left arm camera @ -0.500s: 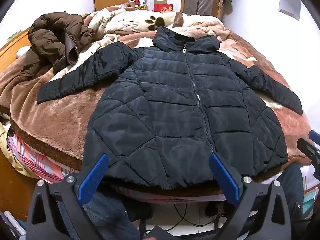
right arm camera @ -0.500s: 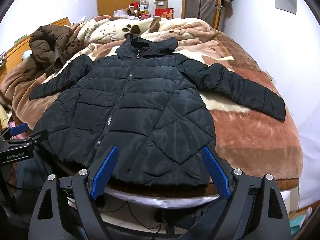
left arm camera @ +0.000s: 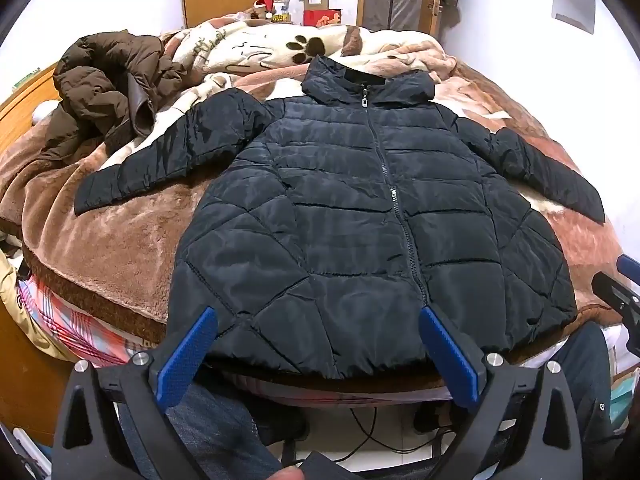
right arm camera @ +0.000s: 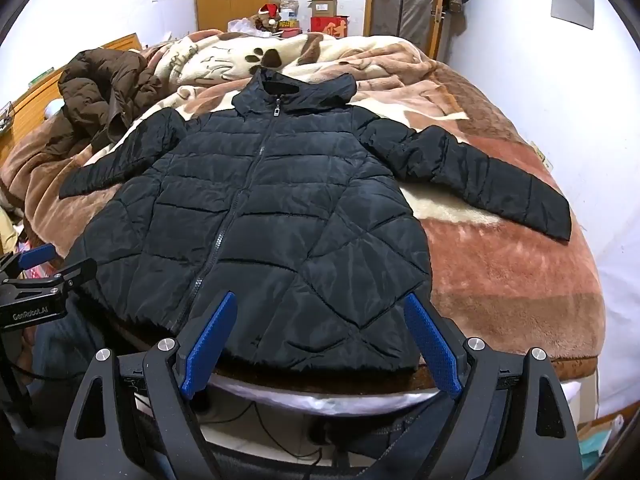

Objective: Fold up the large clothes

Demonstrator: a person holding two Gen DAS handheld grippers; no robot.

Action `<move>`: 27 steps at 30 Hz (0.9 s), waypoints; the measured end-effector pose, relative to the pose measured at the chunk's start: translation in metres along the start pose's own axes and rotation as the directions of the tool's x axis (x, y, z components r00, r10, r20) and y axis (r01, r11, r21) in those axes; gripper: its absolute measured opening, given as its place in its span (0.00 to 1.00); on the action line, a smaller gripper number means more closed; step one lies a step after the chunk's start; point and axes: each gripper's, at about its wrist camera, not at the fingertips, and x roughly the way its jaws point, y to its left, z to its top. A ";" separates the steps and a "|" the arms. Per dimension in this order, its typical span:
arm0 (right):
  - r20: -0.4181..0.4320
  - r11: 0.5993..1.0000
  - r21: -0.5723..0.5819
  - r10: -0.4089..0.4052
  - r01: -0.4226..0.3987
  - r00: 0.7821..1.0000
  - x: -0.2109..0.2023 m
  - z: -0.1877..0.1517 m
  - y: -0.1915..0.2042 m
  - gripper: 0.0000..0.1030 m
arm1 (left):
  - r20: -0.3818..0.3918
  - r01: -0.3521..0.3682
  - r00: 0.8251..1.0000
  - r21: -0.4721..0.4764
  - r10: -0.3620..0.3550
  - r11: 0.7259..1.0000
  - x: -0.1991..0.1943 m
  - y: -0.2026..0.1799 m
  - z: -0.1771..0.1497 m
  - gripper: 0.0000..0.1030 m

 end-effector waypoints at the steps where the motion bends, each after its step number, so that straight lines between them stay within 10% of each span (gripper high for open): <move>1: 0.000 1.000 0.000 0.000 0.000 1.000 0.000 0.000 0.000 0.84 | 0.001 -0.001 1.000 0.001 0.001 1.000 0.000 -0.001 0.000 0.99; 27: -0.011 1.000 0.000 0.000 0.000 1.000 0.003 -0.001 0.003 0.84 | -0.001 -0.009 1.000 0.009 0.009 1.000 -0.001 -0.005 0.000 0.99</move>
